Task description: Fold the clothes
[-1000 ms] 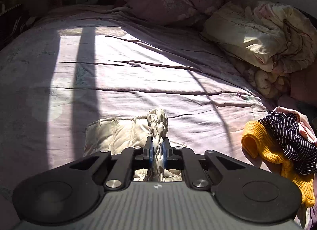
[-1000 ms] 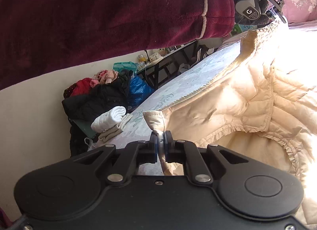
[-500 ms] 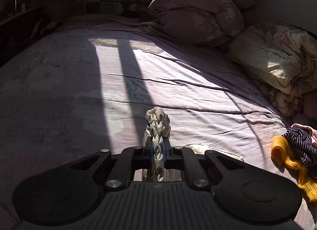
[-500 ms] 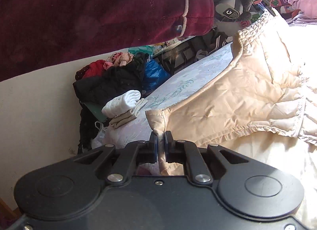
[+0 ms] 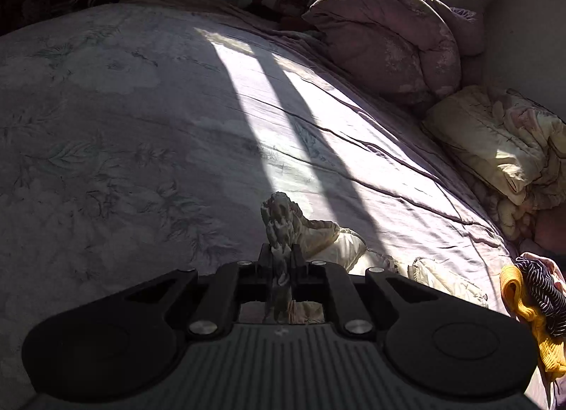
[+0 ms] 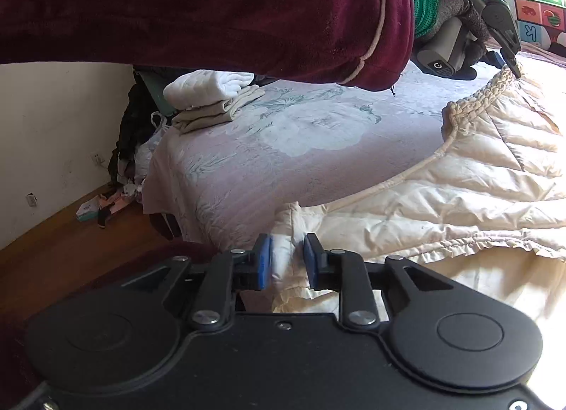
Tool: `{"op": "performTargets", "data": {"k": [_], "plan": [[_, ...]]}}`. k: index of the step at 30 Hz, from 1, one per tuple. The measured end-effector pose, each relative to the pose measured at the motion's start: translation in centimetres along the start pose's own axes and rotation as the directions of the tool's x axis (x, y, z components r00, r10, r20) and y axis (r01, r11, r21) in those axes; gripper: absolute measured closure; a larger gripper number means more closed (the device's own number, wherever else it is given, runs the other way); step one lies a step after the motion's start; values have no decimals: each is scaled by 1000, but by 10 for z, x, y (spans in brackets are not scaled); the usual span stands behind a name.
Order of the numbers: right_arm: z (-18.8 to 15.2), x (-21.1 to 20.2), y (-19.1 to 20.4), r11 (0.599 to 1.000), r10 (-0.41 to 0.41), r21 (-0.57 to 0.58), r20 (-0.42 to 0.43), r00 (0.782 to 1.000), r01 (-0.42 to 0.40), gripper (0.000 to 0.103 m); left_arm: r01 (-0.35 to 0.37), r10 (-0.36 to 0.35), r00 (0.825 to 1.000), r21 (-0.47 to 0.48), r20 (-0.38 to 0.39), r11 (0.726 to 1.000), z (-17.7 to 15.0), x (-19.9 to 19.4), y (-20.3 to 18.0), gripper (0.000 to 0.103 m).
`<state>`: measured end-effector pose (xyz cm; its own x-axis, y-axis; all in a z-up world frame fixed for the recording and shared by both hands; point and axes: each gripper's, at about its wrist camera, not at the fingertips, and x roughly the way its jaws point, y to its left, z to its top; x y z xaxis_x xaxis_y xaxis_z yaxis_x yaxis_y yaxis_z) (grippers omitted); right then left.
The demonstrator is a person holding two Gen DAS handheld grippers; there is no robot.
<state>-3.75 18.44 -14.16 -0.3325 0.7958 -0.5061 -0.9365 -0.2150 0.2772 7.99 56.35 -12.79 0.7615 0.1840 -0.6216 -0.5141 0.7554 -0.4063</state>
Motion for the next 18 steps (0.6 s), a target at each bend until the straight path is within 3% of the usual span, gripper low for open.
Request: {"op": "performTargets", "data": {"k": [3, 5, 6, 7, 10, 13, 16, 18], "plan": [[-2, 11, 0, 1000, 1, -12, -32, 999, -2, 79, -1, 2, 1000, 43, -28, 999, -4, 10, -2, 92], [-3, 13, -1, 1000, -7, -13, -35, 999, 6, 79, 22, -21, 999, 40, -36, 999, -4, 11, 0, 76], [-3, 12, 0, 1000, -14, -16, -36, 999, 13, 79, 47, -46, 998, 31, -37, 998, -5, 9, 2, 56], [-3, 10, 2, 1000, -19, -24, -33, 999, 18, 79, 71, -70, 997, 22, -39, 997, -6, 8, 4, 46], [-2, -2, 12, 998, -47, -53, -11, 999, 46, 66, 87, -86, 996, 35, -39, 996, -9, 0, 8, 45], [-3, -6, 15, 996, -67, -61, -12, 998, 66, 66, 92, -88, 994, 72, -58, 993, -16, -10, 10, 45], [-2, -1, 18, 993, -87, -77, -21, 996, 85, 66, 65, -49, 994, 175, -94, 982, -35, -25, 1, 45], [-2, 3, 20, 992, -100, -82, -23, 995, 98, 64, 53, -26, 995, 281, -99, 958, -54, -36, -11, 45]]}}
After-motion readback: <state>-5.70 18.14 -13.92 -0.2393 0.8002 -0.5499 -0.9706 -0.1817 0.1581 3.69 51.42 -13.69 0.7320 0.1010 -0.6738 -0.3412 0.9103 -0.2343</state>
